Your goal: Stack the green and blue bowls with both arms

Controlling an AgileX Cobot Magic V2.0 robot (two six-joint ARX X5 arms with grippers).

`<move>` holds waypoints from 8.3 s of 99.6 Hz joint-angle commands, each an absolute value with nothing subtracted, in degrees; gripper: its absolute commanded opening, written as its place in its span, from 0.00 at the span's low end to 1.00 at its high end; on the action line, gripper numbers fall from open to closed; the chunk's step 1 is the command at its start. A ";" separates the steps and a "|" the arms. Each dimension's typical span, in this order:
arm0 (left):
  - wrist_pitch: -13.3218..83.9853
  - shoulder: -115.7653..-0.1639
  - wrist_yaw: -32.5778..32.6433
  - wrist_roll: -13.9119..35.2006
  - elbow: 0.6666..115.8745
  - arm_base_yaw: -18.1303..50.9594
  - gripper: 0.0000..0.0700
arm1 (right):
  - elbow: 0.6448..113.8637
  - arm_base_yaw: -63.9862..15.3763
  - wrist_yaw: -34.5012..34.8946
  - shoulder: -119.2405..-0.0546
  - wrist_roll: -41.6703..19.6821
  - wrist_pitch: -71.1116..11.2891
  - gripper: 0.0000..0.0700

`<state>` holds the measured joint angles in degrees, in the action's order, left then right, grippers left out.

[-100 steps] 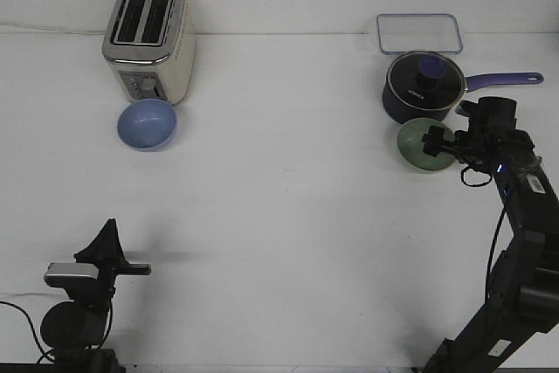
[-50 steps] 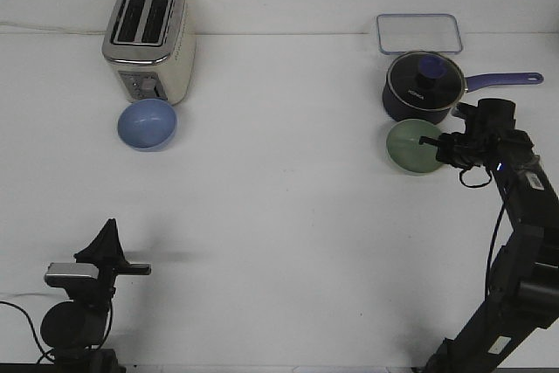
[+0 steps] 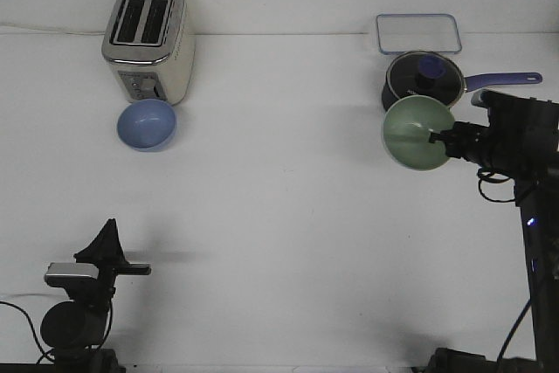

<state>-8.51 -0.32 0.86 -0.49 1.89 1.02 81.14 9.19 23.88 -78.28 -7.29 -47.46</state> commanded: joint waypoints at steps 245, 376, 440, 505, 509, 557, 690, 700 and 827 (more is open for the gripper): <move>28.49 -78.08 2.37 9.34 73.82 0.95 0.62 | 31.16 4.14 16.10 -28.86 -6.81 -19.86 0.63; 22.55 -116.01 -11.68 8.51 90.06 -8.99 0.02 | 31.16 4.14 16.49 -28.95 -6.63 -19.70 0.63; 43.99 -89.71 -21.61 4.56 92.47 -5.48 0.02 | 31.16 4.10 16.51 -28.95 -6.63 -19.70 0.63; 26.20 -78.39 -21.12 13.10 66.24 35.94 0.02 | 31.16 4.10 16.69 -28.95 -6.63 -19.57 0.63; 25.50 -79.68 -19.38 13.10 66.24 37.82 0.02 | 31.16 4.10 16.69 -28.95 -6.63 -19.59 0.63; 20.93 -91.13 -18.90 12.49 66.24 45.41 0.04 | 31.16 4.10 16.69 -28.95 -6.63 -19.59 0.63; -6.96 -33.76 3.03 1.13 31.75 -1.43 0.02 | 31.05 4.14 8.67 -21.30 -6.35 -19.44 0.00; -11.86 -26.06 3.01 2.66 22.92 -1.54 0.02 | 31.05 4.14 8.16 -17.76 -4.71 -18.50 0.00; -5.52 -5.91 1.67 -3.40 9.50 -0.73 0.02 | 31.07 4.14 5.54 -15.79 -2.94 -17.98 0.00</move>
